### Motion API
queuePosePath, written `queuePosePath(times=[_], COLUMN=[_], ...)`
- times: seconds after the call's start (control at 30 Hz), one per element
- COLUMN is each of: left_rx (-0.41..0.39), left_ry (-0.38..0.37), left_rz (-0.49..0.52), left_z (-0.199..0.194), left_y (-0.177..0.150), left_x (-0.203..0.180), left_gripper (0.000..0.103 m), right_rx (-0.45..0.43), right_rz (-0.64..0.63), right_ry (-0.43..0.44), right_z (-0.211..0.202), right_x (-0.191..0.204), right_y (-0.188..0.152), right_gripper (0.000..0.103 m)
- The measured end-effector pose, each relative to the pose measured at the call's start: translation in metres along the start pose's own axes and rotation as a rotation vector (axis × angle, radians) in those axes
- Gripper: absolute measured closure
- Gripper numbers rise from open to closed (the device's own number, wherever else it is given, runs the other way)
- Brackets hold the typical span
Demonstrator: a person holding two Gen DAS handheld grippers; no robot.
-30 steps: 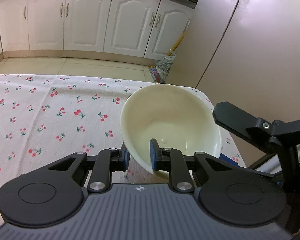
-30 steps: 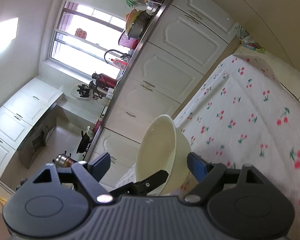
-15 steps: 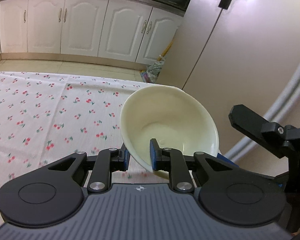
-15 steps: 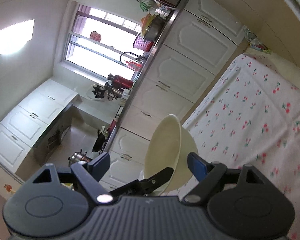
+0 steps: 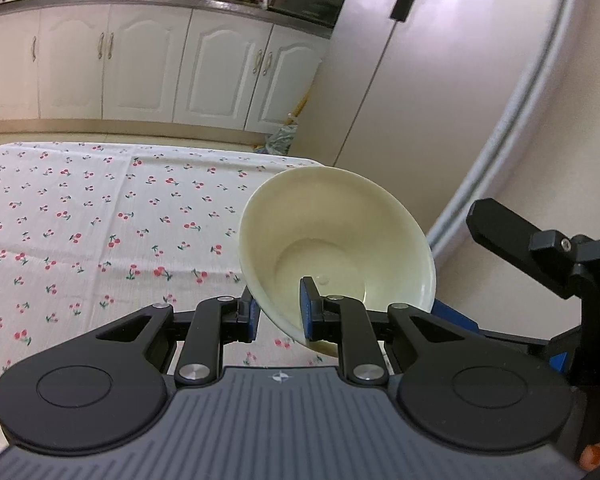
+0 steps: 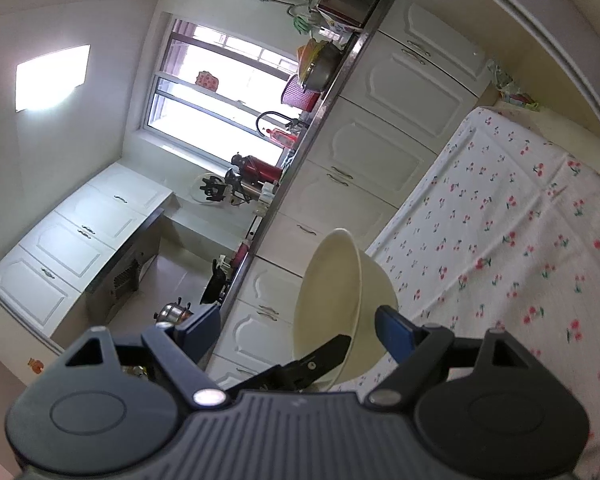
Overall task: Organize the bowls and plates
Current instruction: 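Lift the small cream bowl with the left gripper toward the nested bowls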
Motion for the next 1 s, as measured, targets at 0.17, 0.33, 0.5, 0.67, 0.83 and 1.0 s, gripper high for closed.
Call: queuePosePath(times=[0.17,0.33,0.5,0.67,0.83,1.0], left_rx=[-0.003,-0.004,-0.003,-0.009,-0.004,0.003], left_ry=[-0.011,-0.015,-0.016,-0.025,-0.033,-0.04], left_rz=[0.004,0.015,0.022,0.023,0.021,0.02], left_z=[-0.013,-0.034,-0.05,-0.068,-0.076,-0.085], left_y=[-0.009,-0.019,-0.027,-0.035,-0.041,-0.047], left_x=[0.004,0.003,0.004,0.005,0.004,0.004], left_gripper=[0.083,0.083,0.083,0.083,0.083,0.083], right_rx=[-0.004,-0.001,0.005,0.008,0.011,0.013], right_rz=[-0.004,0.001,-0.001,-0.009,-0.011,-0.014], right_ry=[-0.001,-0.004,-0.012,-0.016,-0.026,-0.039], right_z=[-0.017,-0.029,-0.041,-0.055,-0.068,-0.079], right_x=[0.006,0.009,0.011,0.016,0.02,0.023], right_y=[-0.009,-0.017,-0.027,-0.036,-0.046,-0.053], right_gripper=[0.018,0.018,0.018,0.018,0.018,0.018])
Point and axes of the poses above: each gripper's, at about its wrist camera, not at the fingertips, and z roughly the way its jaws point, x to its left, y to its top, the point moved 7 cm from there along z, roughly the way its jaws point, and after that the axes turned 15 degrees about -x, right-handed, at the moved point
